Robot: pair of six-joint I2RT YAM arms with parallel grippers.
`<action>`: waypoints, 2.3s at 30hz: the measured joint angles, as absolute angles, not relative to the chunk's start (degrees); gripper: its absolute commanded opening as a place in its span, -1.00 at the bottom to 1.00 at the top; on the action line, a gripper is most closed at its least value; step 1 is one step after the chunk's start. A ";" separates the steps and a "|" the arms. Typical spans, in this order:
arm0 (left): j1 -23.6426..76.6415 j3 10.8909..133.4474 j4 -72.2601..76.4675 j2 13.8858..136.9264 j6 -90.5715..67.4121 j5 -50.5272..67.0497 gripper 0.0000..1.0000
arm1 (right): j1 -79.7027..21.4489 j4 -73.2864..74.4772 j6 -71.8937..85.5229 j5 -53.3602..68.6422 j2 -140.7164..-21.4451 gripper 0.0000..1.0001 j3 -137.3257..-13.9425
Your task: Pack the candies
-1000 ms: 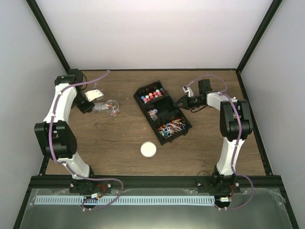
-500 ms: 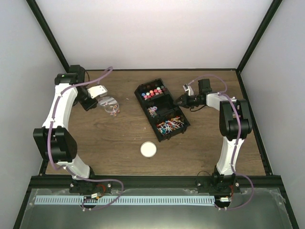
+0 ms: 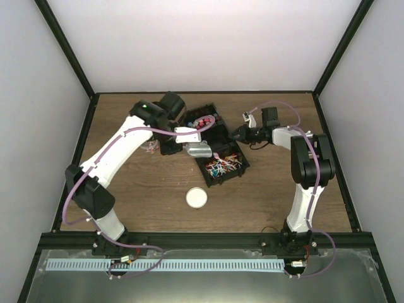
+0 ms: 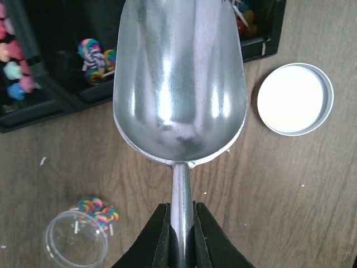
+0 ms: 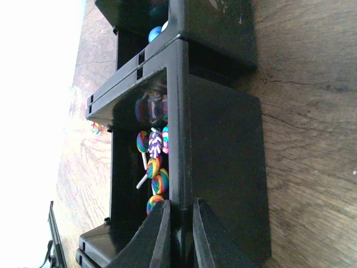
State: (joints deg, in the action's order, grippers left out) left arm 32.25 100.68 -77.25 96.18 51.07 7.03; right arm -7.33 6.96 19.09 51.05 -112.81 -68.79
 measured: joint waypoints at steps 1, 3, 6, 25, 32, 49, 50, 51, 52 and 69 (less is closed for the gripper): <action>33.41 100.66 -77.65 96.88 50.87 6.26 -0.92 | -7.60 6.31 19.73 50.48 -112.36 -0.99 -68.12; 34.89 100.62 -78.15 97.71 50.09 5.54 -0.92 | -8.14 5.02 21.15 49.36 -111.33 -0.99 -66.76; 37.47 100.05 -78.65 98.10 48.53 3.92 -0.92 | -8.86 3.11 23.24 47.77 -110.15 -0.99 -64.90; 42.59 99.31 -77.65 107.74 41.95 -8.23 -0.92 | -9.54 -2.66 28.42 46.02 -108.99 -0.99 -61.76; 46.65 100.53 -77.14 111.28 42.02 -12.88 -0.92 | -9.65 -2.70 28.99 45.32 -108.77 -0.99 -61.65; 45.78 96.79 -63.00 114.04 43.57 -3.40 -0.92 | -9.89 -5.34 30.11 44.47 -108.33 -0.99 -60.14; 45.47 95.55 -60.82 113.91 43.51 -1.63 -0.92 | -9.91 -5.50 30.30 44.47 -108.33 -0.99 -60.10; 45.12 93.67 -58.33 113.54 43.40 0.08 -0.92 | -9.91 -5.65 30.46 44.42 -108.33 -0.99 -60.01; 44.77 91.94 -56.34 112.99 43.38 1.26 -0.92 | -9.93 -5.82 30.57 44.40 -108.31 -0.99 -59.92; 36.53 78.17 -40.14 109.84 38.28 20.03 -0.92 | -10.37 -6.28 30.72 43.79 -108.25 -0.99 -59.81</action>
State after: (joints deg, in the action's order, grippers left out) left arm 36.53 78.17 -40.14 109.84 38.28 20.03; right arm -10.37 -6.28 30.72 43.79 -108.25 -59.81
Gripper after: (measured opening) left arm 0.096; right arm 0.102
